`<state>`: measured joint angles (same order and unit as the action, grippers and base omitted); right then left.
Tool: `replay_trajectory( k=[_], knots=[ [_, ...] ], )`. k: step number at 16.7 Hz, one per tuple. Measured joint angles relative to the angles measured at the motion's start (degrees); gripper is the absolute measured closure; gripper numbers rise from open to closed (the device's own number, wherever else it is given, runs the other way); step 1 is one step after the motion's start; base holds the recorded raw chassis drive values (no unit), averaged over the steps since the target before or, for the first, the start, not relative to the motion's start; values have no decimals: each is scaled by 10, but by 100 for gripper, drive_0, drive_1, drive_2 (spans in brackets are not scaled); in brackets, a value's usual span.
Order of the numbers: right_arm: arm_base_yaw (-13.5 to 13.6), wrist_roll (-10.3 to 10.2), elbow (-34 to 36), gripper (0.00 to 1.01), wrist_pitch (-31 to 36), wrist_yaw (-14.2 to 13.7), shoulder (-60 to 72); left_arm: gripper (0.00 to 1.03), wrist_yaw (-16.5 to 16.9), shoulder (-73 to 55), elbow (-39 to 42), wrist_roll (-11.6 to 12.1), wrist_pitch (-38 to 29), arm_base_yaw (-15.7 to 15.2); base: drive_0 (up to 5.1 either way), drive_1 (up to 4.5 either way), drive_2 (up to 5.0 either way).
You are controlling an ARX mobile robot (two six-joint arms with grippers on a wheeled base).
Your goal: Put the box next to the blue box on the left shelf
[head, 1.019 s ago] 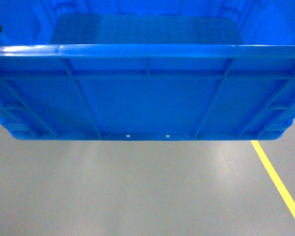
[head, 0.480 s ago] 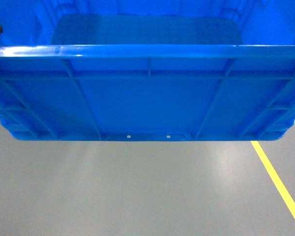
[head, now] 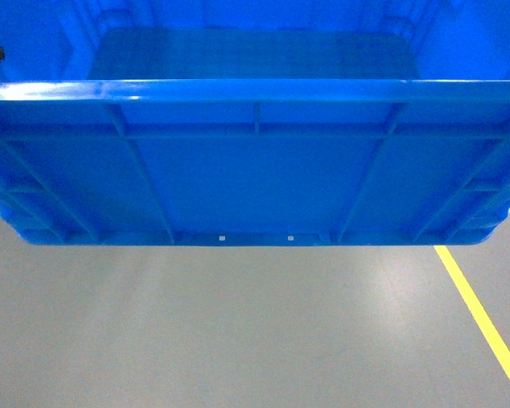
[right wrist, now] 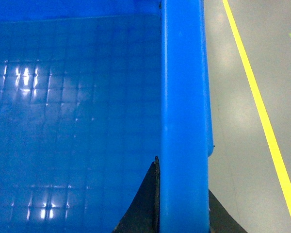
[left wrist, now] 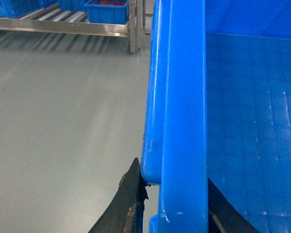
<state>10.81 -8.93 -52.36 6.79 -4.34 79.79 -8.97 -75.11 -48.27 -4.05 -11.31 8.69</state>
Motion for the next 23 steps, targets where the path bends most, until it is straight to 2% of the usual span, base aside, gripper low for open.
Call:
replay_trajectory(
  k=[8,23],
  knots=[
    [0,0,0,93,1,0,0,87,0,0,0,0,-2,0,-161,-161,-161],
    [0,0,1,93,-1,0,0,87,0,0,0,0,0,0,9,433,-415]
  ],
)
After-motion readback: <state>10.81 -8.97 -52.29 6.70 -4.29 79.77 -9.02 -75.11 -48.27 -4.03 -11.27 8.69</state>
